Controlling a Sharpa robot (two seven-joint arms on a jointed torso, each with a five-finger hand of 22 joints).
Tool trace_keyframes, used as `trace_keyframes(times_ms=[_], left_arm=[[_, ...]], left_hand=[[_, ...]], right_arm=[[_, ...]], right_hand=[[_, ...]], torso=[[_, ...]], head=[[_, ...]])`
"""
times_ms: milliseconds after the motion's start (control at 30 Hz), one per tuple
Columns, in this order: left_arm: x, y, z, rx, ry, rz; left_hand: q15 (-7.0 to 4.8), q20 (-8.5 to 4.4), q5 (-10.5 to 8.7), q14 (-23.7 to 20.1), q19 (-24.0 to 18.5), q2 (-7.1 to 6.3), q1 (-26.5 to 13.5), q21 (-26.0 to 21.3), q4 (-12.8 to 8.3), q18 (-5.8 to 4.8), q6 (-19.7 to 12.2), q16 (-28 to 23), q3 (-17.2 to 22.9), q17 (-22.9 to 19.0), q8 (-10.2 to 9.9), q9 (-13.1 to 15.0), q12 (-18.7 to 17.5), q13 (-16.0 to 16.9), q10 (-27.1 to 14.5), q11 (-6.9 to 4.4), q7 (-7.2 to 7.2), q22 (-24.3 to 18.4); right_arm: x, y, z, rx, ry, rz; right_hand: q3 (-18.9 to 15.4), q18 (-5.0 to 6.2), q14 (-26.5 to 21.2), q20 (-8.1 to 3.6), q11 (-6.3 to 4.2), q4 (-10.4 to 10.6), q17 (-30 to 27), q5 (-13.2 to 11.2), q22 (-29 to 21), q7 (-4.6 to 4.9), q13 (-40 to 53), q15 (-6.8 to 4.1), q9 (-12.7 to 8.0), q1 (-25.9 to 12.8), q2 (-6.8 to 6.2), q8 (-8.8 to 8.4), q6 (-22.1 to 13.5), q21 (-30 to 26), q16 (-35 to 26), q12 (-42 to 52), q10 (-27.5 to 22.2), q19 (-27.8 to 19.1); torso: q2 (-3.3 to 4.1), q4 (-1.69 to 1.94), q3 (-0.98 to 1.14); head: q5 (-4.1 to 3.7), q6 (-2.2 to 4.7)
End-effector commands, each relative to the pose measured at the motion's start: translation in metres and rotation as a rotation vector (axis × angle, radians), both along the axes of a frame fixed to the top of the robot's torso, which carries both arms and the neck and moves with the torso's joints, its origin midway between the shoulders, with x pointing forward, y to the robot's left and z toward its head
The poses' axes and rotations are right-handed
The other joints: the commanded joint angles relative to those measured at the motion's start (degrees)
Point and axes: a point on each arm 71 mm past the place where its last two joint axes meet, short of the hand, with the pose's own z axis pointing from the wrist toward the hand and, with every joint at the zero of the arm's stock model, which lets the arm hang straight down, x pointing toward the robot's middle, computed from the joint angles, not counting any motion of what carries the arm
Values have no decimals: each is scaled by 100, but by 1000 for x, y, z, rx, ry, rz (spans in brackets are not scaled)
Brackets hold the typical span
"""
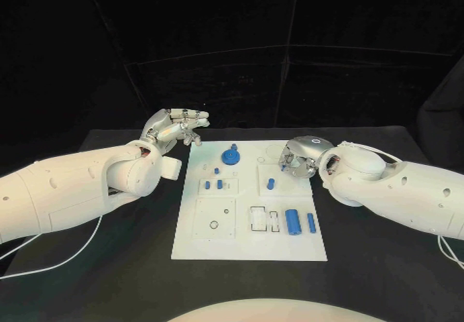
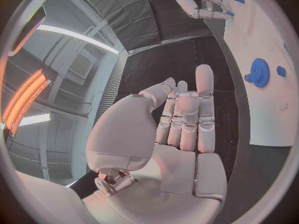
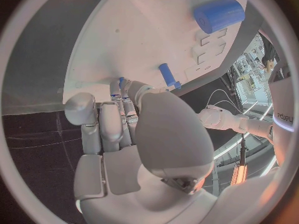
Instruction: Assemble the parts on the task board
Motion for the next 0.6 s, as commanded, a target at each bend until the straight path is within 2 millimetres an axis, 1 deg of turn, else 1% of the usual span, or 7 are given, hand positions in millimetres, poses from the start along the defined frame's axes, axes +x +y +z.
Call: trace_keyframes(times_ms=[33,167,367,400,467,567,600], left_arm=[[1,1,1,-6,-2,-2],[1,2,1,-1,1,6],[2,3,1,1,2,10],[2,3,1,1,3,10],[2,3,1,1,3,10],[2,3,1,1,3,10],[2,3,0,2,3,10]], left_hand=[[8,5,27,-48,-50,-24,-9,-21,-14,31,-13,-36,-7,-5,-25,-9,21,-9,-52,8,19,-8],[17,12,28,-84,-65,-27,-18,-37,-11,29,-24,-70,-15,-75,-31,-8,24,-10,-65,16,29,-15],[24,18,28,-109,-84,-27,-21,-53,-12,28,-27,-84,-18,-105,-32,-7,29,-11,-72,21,34,-22],[24,18,28,-109,-84,-27,-21,-53,-12,28,-27,-84,-18,-105,-32,-7,29,-11,-72,21,34,-22],[24,18,28,-109,-84,-27,-21,-53,-12,28,-27,-84,-18,-105,-32,-7,29,-11,-72,21,34,-22],[24,18,28,-110,-85,-27,-20,-54,-12,28,-28,-83,-18,-104,-32,-7,29,-11,-73,21,34,-22],[25,19,28,-111,-88,-27,-20,-57,-13,28,-29,-81,-18,-101,-33,-7,30,-11,-74,21,34,-23]], right_arm=[[0,0,8,50,-62,-2],[-2,-1,9,65,-70,-3],[-8,-3,13,92,-80,4],[-9,-3,14,97,-82,7],[-16,-3,18,115,-85,17],[-27,2,24,145,-92,40],[-31,5,27,156,-95,52]], right_hand=[[36,-31,196,9,14,-3,-6,-23,11,20,-5,-24,-5,-76,15,-7,34,32,28,-30,40,33],[47,-34,197,9,12,-9,-2,-29,30,18,-3,-24,-4,-101,8,-5,38,43,34,-28,47,40],[72,-41,201,7,7,-29,8,-16,77,14,-1,-27,-3,-126,-3,-2,44,71,49,-22,59,58],[72,-41,201,7,7,-29,8,-16,77,14,-1,-27,-3,-126,-3,-2,44,71,49,-22,59,58],[92,-43,203,4,5,-47,11,1,93,13,0,-29,-2,-142,-12,0,50,82,57,-20,66,65],[109,-52,206,2,3,-63,25,14,142,12,1,-31,-1,-154,-19,3,55,110,71,-17,72,83],[116,-57,209,2,2,-69,38,16,171,12,1,-31,0,-159,-22,4,58,127,83,-16,76,95]], torso=[[1,0,0],[5,-10,0],[7,-19,5],[5,-21,5],[3,-10,3],[-3,-8,2],[-4,-12,-2]], head=[[11,14],[10,29],[4,31],[6,32],[-1,32],[-5,28],[-4,27]])
